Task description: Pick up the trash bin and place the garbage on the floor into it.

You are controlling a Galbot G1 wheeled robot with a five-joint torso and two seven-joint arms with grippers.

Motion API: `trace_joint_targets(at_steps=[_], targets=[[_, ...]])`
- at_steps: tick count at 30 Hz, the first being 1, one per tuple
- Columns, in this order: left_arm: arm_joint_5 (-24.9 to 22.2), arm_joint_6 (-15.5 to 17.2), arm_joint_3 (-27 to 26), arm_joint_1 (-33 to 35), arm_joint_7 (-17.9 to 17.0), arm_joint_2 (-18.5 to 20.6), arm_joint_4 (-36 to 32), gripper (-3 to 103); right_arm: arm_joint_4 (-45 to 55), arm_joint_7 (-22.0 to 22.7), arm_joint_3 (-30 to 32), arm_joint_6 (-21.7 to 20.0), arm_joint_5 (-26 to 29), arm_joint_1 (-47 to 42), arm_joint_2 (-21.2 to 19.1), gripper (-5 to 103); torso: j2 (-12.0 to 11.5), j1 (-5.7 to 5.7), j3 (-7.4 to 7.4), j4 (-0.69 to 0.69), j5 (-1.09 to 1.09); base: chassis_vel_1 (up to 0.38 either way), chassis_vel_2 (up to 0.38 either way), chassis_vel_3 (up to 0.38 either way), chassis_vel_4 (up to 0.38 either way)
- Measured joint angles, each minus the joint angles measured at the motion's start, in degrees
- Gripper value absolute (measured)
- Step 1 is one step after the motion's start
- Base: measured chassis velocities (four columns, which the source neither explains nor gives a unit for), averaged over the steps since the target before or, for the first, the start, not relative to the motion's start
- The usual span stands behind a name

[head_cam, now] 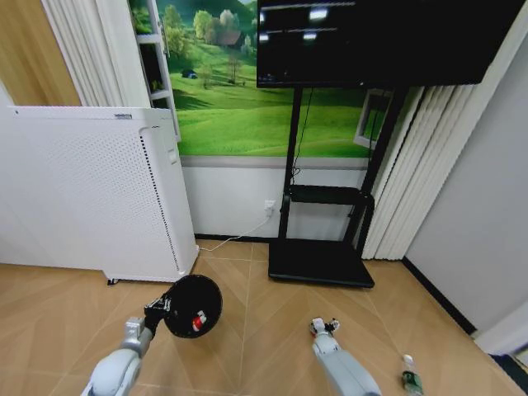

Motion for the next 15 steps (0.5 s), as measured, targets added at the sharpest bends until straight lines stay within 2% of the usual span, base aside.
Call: trace_joint_targets(at_steps=[6,15], targets=[[0.23,0.02,0.25,0.08,-0.01,-0.05,0.09,7,-1.53,-0.96,0.29,0.25,-0.63,-0.33,0.59,100,0.0,0.0,0.0,0.01,0.0,0.0,0.0,0.0,0.0],[0.2,0.01,-0.28,0.75,-0.05,0.25,-0.06,7,-7.17,-1.68,2.37,0.89,-2.74,3.65,3.15,100,0.0,0.0,0.0,0.02,0.0,0.0,0.0,0.0,0.0]])
